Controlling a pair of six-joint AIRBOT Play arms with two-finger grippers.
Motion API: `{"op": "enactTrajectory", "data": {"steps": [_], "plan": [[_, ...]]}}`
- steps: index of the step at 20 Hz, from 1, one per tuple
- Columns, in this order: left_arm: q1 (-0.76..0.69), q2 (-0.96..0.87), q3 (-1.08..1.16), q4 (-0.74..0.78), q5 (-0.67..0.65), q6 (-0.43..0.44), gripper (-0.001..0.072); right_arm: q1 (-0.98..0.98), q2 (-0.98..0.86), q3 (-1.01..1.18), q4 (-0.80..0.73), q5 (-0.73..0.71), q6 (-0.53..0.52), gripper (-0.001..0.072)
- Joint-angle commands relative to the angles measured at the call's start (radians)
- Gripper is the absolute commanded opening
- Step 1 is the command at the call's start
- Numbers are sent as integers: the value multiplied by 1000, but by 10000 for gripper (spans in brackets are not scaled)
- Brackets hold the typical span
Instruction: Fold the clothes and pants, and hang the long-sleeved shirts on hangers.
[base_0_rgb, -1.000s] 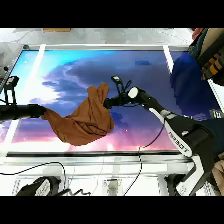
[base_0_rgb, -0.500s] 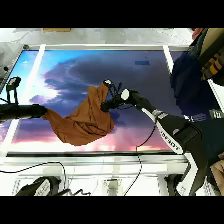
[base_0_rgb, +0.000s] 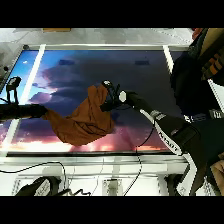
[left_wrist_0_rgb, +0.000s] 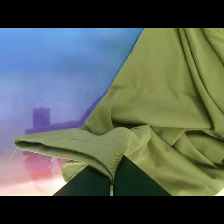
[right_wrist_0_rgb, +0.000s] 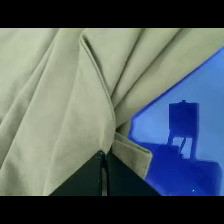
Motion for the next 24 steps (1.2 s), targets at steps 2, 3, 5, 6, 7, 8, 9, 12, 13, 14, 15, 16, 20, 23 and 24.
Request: {"op": "enactTrajectory", "data": {"steps": [2,3,5,6,7,8,9,12,13,14,15,16,20,23,24], "plan": [[0,0,0,0,5,0,8,-10,12,31,-25,-4,3,12],[0,1,0,-3,24,-1,8,-23,27,54,-50,6,3,12],[0,9,4,-57,95,0,8,-64,77,98,-91,19,4,12],[0,17,14,-95,142,0,7,-94,114,119,-108,29,6,12],[1,26,29,-140,180,-1,8,-126,157,130,-112,45,7,11],[1,39,53,-187,219,0,7,-164,213,134,-114,71,7,11],[1,55,77,-218,263,0,8,-199,268,134,-123,98,6,11],[1,118,126,-240,500,-1,8,-307,443,134,-173,183,6,11],[0,143,126,-251,587,-1,8,-336,496,134,-172,206,7,11],[1,169,126,-281,666,0,7,-359,551,134,-172,224,7,11],[0,191,126,-306,731,0,8,-374,607,134,-172,239,7,11],[0,213,126,-330,786,0,7,-380,656,134,-173,253,7,11],[0,268,126,-347,824,0,7,-379,799,132,-182,407,29,11],[0,274,126,-348,784,0,7,-373,852,74,-179,600,72,11],[0,278,126,-347,769,0,7,-364,869,50,-175,646,83,11]]}}
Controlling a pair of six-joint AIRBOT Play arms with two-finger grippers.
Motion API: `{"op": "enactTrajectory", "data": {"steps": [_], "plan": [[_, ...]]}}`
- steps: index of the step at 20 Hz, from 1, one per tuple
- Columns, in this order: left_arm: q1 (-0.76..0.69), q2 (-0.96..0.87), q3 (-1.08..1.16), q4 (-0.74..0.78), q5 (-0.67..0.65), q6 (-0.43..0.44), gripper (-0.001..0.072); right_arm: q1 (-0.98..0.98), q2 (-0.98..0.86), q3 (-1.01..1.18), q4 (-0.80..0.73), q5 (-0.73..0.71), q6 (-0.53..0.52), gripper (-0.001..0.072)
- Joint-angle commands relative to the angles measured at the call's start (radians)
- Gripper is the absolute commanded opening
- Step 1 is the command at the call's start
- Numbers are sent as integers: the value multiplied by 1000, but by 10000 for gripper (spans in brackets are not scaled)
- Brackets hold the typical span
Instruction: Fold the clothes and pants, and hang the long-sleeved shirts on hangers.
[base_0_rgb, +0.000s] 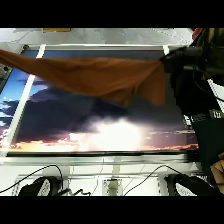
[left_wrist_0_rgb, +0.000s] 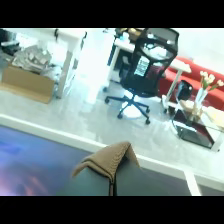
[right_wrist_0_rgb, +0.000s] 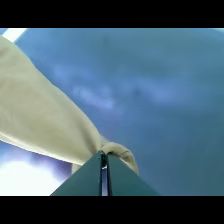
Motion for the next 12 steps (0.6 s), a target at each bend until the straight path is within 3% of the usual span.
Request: {"op": "enactTrajectory", "data": {"steps": [1,4,7,12], "plan": [[0,24,1,-10,-3,1,7,22,84,-70,13,198,40,11],[0,27,1,-10,89,1,7,57,118,-103,24,122,40,11],[0,-39,1,-10,164,1,6,59,95,-125,11,-79,74,11],[-16,-346,1,-4,-164,2,7,59,-84,-287,23,-209,91,12]]}}
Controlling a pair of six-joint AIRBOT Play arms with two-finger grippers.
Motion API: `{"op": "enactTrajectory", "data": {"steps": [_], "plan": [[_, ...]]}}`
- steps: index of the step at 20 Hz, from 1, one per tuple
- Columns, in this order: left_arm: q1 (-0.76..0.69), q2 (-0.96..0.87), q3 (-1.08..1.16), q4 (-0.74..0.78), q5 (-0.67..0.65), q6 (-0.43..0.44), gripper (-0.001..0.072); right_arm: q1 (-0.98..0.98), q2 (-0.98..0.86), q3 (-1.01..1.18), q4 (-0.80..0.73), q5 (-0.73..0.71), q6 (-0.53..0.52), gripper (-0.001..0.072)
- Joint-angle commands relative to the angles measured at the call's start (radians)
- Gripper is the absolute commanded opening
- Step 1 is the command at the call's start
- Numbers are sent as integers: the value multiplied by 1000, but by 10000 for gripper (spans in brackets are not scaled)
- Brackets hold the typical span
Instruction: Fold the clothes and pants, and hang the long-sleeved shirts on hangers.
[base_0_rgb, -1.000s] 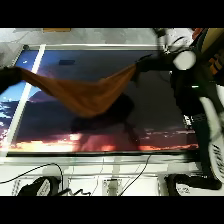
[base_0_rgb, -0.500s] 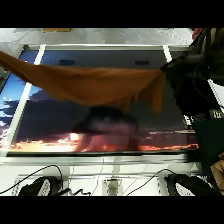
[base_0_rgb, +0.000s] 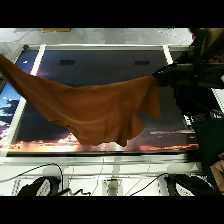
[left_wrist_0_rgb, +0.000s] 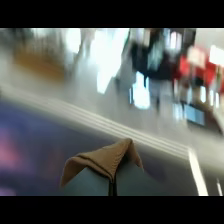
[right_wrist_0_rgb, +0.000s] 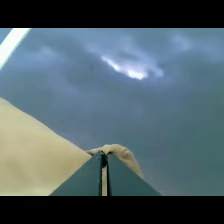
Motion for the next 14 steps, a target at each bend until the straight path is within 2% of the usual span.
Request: {"op": "enactTrajectory", "data": {"steps": [1,4,5,6,7,8,10,13,14], "plan": [[-27,-228,0,4,-197,2,7,2,-137,-127,11,-123,13,12],[-67,-396,0,3,-198,4,8,2,-285,-203,10,-245,13,12],[-72,-426,0,3,-198,4,30,2,-320,-202,13,-256,13,12],[-74,-441,0,3,-201,4,186,2,-344,-202,15,-270,14,12],[-73,-443,0,4,-209,4,589,2,-353,-202,15,-284,14,12],[-69,-436,1,3,-224,1,705,2,-353,-202,13,-305,14,12],[-62,-409,0,3,-346,-1,704,2,-348,-202,13,-351,13,12],[-84,-394,-10,3,-732,-64,700,2,-348,-202,13,-387,13,12],[-106,-394,-37,4,-800,-86,700,2,-348,-202,11,-392,13,12]]}}
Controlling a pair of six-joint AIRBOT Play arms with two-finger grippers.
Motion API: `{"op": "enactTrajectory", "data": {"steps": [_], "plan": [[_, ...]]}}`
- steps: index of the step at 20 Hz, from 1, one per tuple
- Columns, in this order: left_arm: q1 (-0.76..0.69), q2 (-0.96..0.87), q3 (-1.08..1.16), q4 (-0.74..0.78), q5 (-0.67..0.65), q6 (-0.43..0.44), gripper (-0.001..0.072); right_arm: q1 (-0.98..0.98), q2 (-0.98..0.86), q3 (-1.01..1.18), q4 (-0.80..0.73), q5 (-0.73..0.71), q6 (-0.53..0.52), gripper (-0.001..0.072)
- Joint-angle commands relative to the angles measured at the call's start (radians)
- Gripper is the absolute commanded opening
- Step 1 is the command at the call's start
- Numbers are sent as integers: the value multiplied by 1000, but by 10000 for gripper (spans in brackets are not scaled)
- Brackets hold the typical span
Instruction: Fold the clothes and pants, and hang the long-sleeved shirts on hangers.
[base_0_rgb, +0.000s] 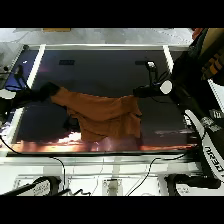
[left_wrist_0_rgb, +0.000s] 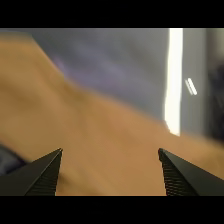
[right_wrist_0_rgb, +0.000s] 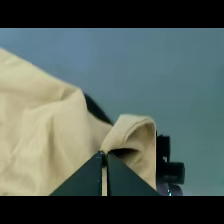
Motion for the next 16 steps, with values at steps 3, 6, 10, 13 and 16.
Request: {"op": "enactTrajectory", "data": {"steps": [3,6,10,13,16], "plan": [[-145,3,-172,0,-352,-103,560,1,-8,-2,-5,-45,0,12],[-272,3,-314,-77,-297,-114,561,1,-8,-2,-12,-24,0,12],[-426,2,-391,-105,-85,-184,560,1,-8,-2,-19,-23,0,12],[-488,2,-391,-105,20,-276,560,1,-8,-2,-20,-19,0,12],[-492,2,-391,-98,50,-291,560,1,-8,-2,-19,-19,0,12]]}}
